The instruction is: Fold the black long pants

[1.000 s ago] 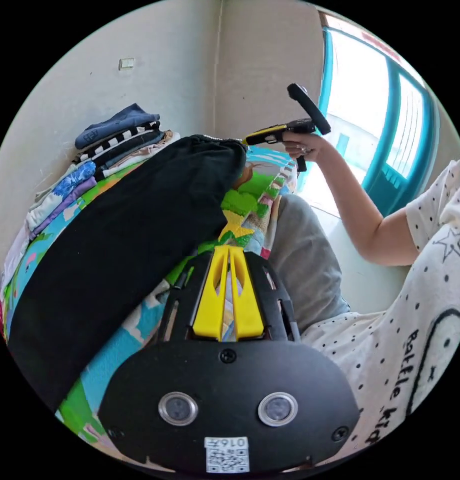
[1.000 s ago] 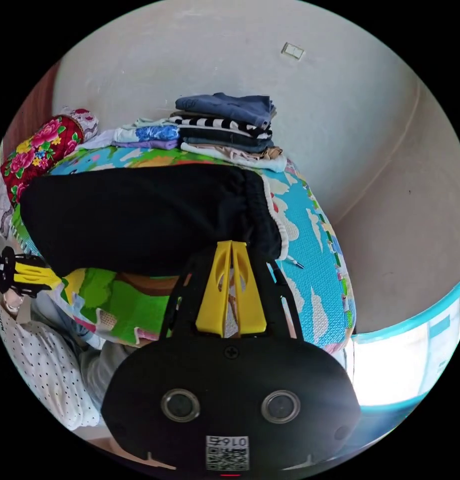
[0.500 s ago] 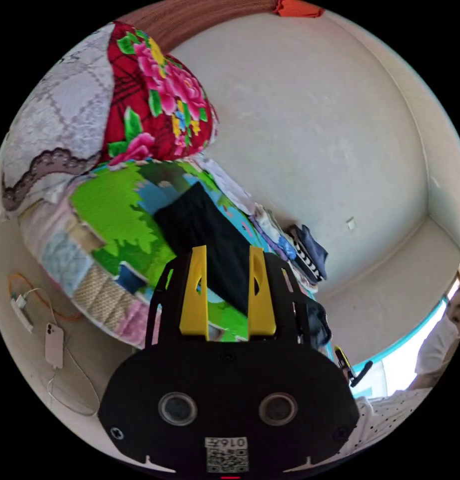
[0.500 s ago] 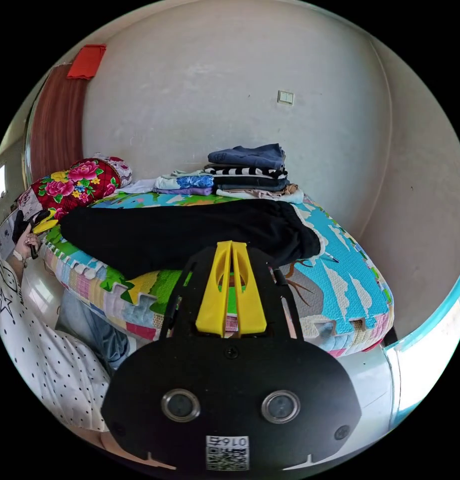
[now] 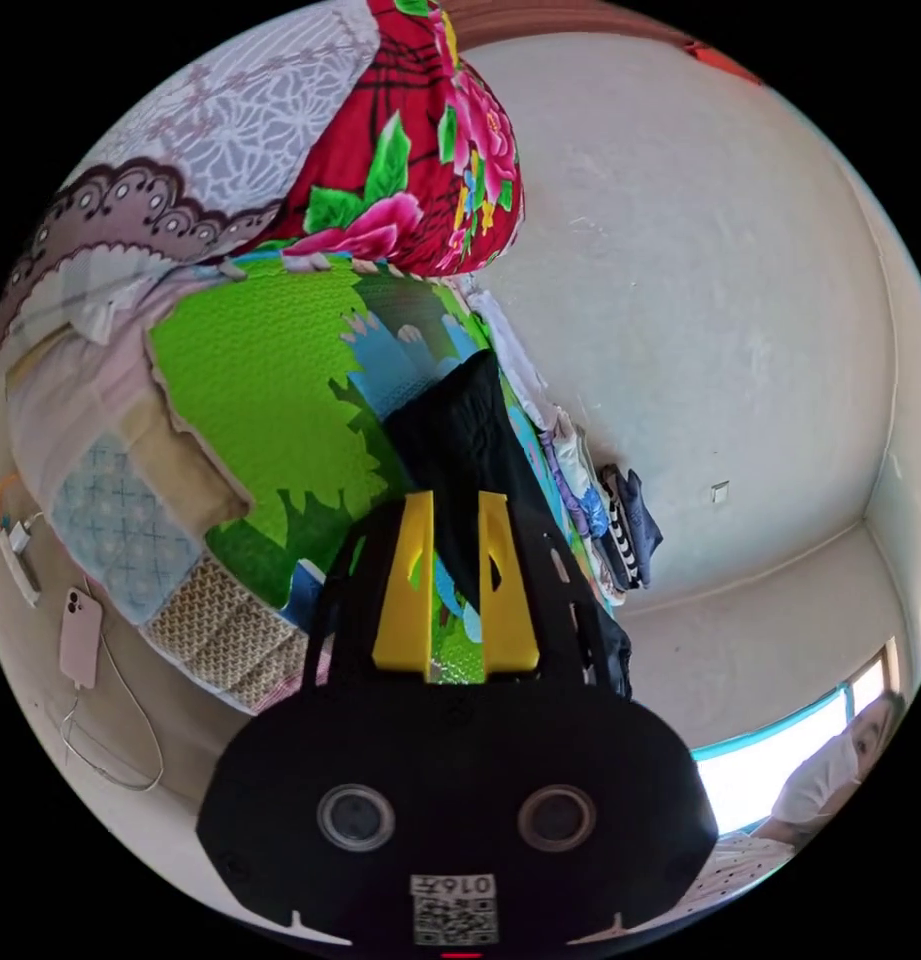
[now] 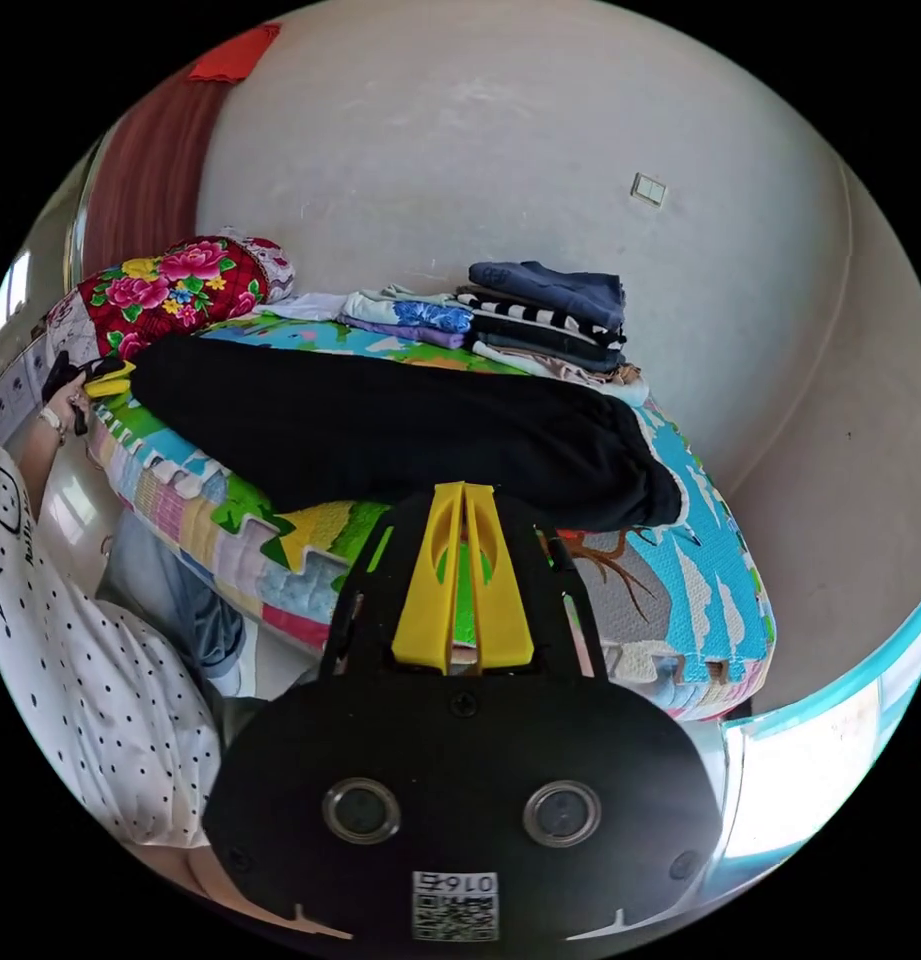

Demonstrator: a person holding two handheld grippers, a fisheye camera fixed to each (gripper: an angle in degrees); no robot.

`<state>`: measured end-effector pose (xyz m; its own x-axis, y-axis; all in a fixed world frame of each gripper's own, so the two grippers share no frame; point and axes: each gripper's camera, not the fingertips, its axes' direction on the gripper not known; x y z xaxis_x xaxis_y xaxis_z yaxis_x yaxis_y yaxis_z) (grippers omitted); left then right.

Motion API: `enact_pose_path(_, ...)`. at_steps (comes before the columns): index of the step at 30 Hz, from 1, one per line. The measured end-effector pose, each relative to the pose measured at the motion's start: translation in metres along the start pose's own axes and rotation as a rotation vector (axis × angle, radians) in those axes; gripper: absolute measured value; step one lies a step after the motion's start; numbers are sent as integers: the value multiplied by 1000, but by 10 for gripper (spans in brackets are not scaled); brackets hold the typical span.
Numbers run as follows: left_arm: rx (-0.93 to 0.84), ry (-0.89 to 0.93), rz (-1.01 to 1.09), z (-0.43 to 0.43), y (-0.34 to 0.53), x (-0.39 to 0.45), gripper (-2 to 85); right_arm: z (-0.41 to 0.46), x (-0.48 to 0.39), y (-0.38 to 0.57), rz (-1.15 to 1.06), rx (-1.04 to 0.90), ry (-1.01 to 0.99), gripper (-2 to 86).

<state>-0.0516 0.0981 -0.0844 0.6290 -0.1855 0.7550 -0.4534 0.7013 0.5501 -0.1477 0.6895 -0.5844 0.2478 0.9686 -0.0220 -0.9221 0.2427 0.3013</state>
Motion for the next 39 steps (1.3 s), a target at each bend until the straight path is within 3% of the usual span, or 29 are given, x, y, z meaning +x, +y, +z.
enact_pose_path(6,24,143,38,-16,-10,-18,-6,-29,-95,-93,-174,169,-191,18)
enact_pose_path(11,-11,137,132,-24,-26,-11,-8,-31,-272,-212,-525,327,-363,81)
enact_pose_path(17,-24,206,123,-28,-33,-23,-7,-6,-508,-298,-897,302,-201,132)
enact_pose_path(20,-10,232,98,-33,-33,-32,-6,3,-598,-328,-970,219,-147,138)
enact_pose_path(24,-4,277,64,-37,-33,-43,2,8,-654,-350,-915,259,-52,109)
enact_pose_path(26,3,294,55,-40,-32,-46,19,11,-667,-361,-865,286,21,32)
enact_pose_path(32,14,364,-43,-30,-22,-54,138,4,-656,-388,-780,268,-124,12)
enact_pose_path(35,24,425,-74,-21,-28,-48,148,5,-659,-386,-814,278,-108,10)
enact_pose_path(39,106,310,-60,-24,-37,-25,129,10,-661,-375,-847,295,-94,9)
